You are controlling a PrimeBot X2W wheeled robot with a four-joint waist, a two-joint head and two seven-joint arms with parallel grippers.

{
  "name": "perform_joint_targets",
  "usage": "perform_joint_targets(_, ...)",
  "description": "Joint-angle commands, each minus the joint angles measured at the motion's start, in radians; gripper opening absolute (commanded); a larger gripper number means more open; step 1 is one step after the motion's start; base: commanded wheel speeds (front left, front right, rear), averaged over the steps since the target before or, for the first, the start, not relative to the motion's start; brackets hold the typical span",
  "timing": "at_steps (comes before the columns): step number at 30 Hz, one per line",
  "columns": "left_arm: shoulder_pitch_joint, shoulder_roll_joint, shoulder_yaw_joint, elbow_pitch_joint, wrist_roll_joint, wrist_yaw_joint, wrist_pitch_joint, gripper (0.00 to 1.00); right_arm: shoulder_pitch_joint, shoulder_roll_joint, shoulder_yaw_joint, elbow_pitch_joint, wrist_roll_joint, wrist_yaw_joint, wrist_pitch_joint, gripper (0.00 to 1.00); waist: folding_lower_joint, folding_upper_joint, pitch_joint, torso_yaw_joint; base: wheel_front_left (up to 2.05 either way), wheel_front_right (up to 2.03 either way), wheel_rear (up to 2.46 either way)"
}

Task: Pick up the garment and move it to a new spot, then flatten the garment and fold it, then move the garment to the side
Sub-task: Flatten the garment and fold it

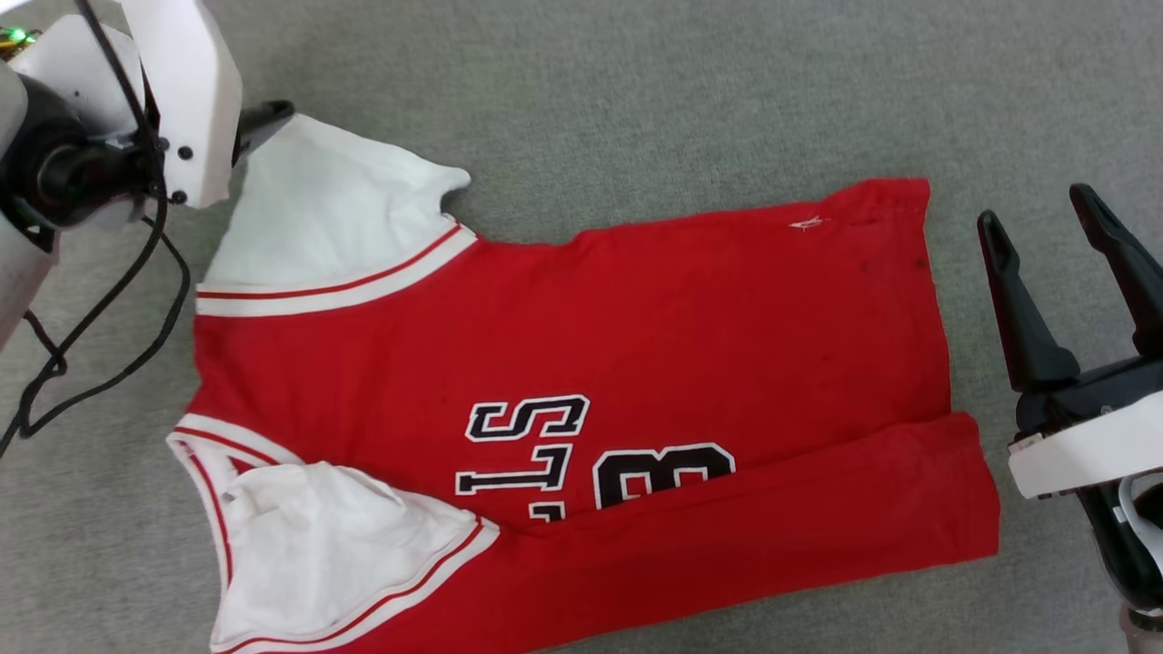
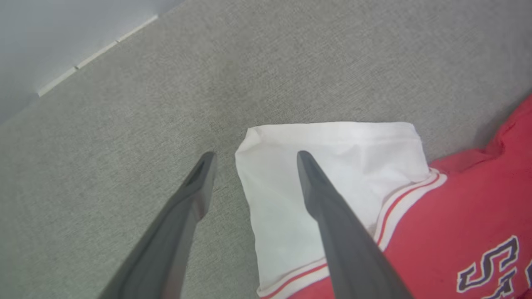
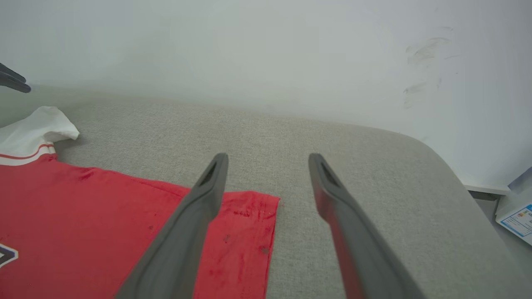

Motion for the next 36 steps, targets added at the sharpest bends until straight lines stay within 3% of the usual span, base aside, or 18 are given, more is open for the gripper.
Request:
perform_joint_targets(1, -0.011, -0.005, -0.007, 0.011, -0.006, -0.005, 0.019, 1.00, -0.015, 0.008, 0.001, -0.004, -0.008, 0.000, -0.001, 1.00, -0.0002, 0.0000, 0.036, -0.023, 0.00, 0.00, 0.00)
perform_joint_targets(12, 0.018, -0.021, -0.124, 0.120, 0.034, -0.043, 0.162, 1.00, -0.045, 0.017, 0.008, 0.019, -0.018, 0.000, -0.005, 1.00, -0.0002, 0.0000, 0.095, -0.039, 0.00, 0.00, 0.00)
perform_joint_targets(13, 0.024, -0.027, -0.125, 0.118, 0.032, -0.047, 0.155, 0.78, -0.049, 0.012, 0.007, 0.025, -0.017, 0.000, -0.004, 1.00, -0.0002, 0.0000, 0.093, -0.037, 0.00, 0.00, 0.00)
perform_joint_targets(14, 0.025, -0.027, -0.131, 0.116, 0.039, -0.052, 0.151, 0.09, -0.054, 0.006, 0.004, 0.028, -0.016, 0.000, -0.001, 1.00, -0.0002, 0.0000, 0.090, -0.033, 0.00, 0.00, 0.00)
perform_joint_targets(15, 0.023, -0.025, -0.133, 0.112, 0.044, -0.056, 0.141, 0.00, -0.061, -0.001, 0.000, 0.031, -0.015, 0.000, 0.002, 1.00, -0.0002, 0.0000, 0.084, -0.030, 0.00, 0.00, 0.00)
perform_joint_targets(20, 0.001, -0.004, -0.113, 0.082, 0.064, -0.071, 0.041, 0.00, -0.142, -0.077, 0.003, 0.052, 0.004, 0.000, 0.030, 1.00, -0.0002, 0.0000, 0.035, -0.012, 0.00, 0.00, 0.00)
perform_joint_targets(23, 0.012, -0.003, -0.103, 0.048, 0.055, -0.077, -0.021, 0.00, -0.202, -0.146, 0.036, 0.072, 0.028, 0.000, 0.109, 1.00, -0.0002, 0.0000, -0.002, 0.007, 0.00, 0.00, 0.00)
perform_joint_targets(31, 0.060, 0.028, -0.124, -0.063, 0.075, -0.082, -0.146, 0.00, -0.398, -0.416, 0.262, 0.163, 0.265, 0.000, 0.519, 1.00, -0.0002, 0.0000, -0.062, 0.070, 0.00, 0.00, 0.00)
perform_joint_targets(36, 0.077, 0.030, -0.132, -0.123, 0.078, -0.083, -0.193, 0.00, -0.501, -0.496, 0.382, 0.237, 0.419, 0.000, 0.764, 1.00, -0.0002, 0.0000, -0.062, 0.105, 0.00, 0.00, 0.00)
